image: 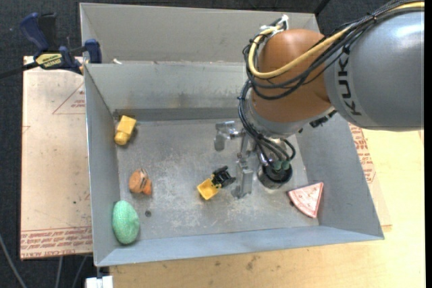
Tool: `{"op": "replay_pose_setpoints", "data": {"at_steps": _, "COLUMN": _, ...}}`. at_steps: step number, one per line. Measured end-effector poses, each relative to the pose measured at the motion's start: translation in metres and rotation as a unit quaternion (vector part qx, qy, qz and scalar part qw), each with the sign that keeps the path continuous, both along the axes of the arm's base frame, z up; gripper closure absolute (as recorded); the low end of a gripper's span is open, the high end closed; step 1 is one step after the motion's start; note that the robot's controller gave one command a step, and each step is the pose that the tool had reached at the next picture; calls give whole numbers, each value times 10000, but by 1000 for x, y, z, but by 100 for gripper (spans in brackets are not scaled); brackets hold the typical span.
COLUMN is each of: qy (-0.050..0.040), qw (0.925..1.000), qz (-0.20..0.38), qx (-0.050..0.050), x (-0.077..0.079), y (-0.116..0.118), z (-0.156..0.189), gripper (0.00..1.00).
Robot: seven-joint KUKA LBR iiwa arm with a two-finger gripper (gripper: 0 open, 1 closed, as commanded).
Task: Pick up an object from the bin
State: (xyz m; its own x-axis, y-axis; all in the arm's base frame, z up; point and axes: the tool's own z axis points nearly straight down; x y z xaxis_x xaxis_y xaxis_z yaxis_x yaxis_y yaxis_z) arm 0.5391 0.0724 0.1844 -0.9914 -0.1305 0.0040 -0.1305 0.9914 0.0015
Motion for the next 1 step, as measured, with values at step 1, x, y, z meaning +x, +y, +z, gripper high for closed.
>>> {"op": "replay_pose_setpoints", "data": {"at_steps": 1, "qy": -71, "qw": 9989, "qz": 460, "qx": 0, "x": 13, "y": 1, "z": -44, "gripper": 0}}
